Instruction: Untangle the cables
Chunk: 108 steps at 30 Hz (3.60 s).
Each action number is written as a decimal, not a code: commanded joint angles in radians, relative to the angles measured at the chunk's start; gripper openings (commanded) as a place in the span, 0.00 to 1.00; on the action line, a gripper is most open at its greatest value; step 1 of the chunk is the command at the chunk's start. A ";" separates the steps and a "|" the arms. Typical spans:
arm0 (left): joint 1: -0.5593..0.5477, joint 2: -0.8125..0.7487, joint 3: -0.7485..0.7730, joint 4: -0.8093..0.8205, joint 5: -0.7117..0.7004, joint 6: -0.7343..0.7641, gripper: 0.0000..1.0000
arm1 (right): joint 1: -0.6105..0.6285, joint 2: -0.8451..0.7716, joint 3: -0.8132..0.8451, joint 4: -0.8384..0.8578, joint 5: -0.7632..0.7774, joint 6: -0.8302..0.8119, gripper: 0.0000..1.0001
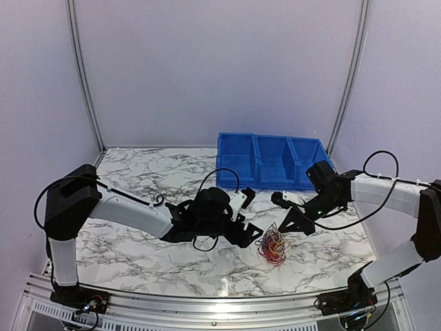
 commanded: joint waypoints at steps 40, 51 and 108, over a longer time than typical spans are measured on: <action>-0.078 0.094 -0.094 0.444 -0.033 -0.042 0.73 | 0.000 -0.048 -0.055 0.140 -0.031 0.042 0.25; -0.097 0.132 -0.033 0.463 -0.072 -0.001 0.74 | 0.001 -0.108 -0.048 0.138 -0.035 0.055 0.00; -0.132 0.565 0.303 0.458 -0.356 -0.132 0.00 | -0.019 -0.043 0.981 -0.231 -0.336 0.092 0.00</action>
